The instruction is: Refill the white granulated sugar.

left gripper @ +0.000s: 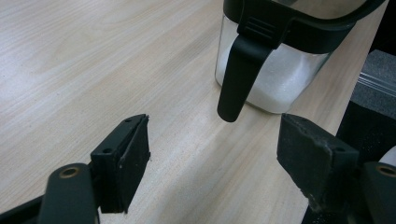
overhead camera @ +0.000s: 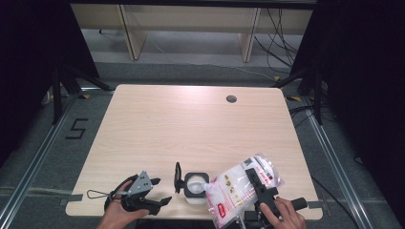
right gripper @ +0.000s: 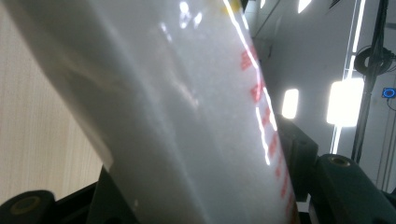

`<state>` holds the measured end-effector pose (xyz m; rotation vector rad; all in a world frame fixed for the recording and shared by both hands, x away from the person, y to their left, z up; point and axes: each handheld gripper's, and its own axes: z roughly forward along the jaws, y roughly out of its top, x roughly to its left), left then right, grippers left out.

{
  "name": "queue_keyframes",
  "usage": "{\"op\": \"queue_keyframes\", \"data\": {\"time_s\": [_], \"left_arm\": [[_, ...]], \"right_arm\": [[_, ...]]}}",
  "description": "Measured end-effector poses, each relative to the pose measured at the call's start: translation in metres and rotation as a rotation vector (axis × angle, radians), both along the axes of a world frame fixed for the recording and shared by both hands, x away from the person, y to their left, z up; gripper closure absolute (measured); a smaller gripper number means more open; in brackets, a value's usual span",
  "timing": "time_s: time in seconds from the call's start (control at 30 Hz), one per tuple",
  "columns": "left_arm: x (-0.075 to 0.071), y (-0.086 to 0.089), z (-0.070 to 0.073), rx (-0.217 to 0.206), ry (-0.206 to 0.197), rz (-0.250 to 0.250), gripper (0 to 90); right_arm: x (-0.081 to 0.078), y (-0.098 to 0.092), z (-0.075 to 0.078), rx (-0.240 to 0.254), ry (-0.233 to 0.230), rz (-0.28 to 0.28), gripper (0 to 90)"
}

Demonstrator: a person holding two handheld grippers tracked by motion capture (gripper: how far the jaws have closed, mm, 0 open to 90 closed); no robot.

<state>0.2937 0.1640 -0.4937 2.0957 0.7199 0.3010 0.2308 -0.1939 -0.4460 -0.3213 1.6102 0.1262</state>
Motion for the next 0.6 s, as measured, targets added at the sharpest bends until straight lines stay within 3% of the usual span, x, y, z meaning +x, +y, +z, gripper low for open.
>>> {"op": "queue_keyframes", "data": {"time_s": [0.07,0.1,0.17,0.2,0.23,0.3,0.4,0.47,0.5,0.53,0.6], "left_arm": [[-0.0007,-0.0013,-0.0003,-0.025,0.008,0.003,24.9],[0.0001,0.0001,0.0,0.001,0.002,0.005,24.9],[-0.0006,-0.0007,-0.0003,-0.015,0.005,0.004,24.9],[-0.0005,-0.0006,0.0001,-0.016,0.007,0.0,24.9],[-0.0004,-0.0006,0.0001,-0.017,0.007,0.001,24.9],[-0.0006,-0.0006,-0.0002,-0.014,0.005,0.004,24.9],[-0.0003,-0.0003,-0.0001,-0.01,0.005,0.005,24.9],[-0.0005,-0.0005,-0.0002,-0.012,0.007,0.007,24.9],[0.0002,0.0003,0.0002,0.004,-0.001,-0.001,24.9],[-0.0005,-0.0009,-0.0003,-0.017,0.005,0.005,24.9],[-0.0004,-0.0006,-0.0003,-0.013,0.007,0.007,24.9]], "right_arm": [[-0.0012,0.0003,0.0016,-0.008,-0.003,-0.009,47.8],[-0.0014,0.0001,0.0008,0.0,0.005,-0.018,47.8],[-0.0024,-0.0009,-0.0024,0.041,0.014,-0.032,47.8],[-0.0032,-0.0003,-0.001,0.025,0.01,-0.039,47.8],[-0.0016,0.0007,0.0022,-0.012,-0.009,-0.008,47.8],[-0.0001,0.0003,0.0009,-0.002,-0.018,0.011,47.8],[-0.0023,0.0001,0.0,0.006,0.01,-0.03,47.8],[-0.0006,-0.0003,-0.0015,0.018,0.001,-0.009,47.8],[-0.0008,-0.0003,-0.0015,0.018,0.001,-0.01,47.8],[-0.0023,0.0001,-0.0002,0.005,0.007,-0.028,47.8],[-0.0013,0.0006,0.0009,-0.008,0.001,-0.014,47.8]]}}
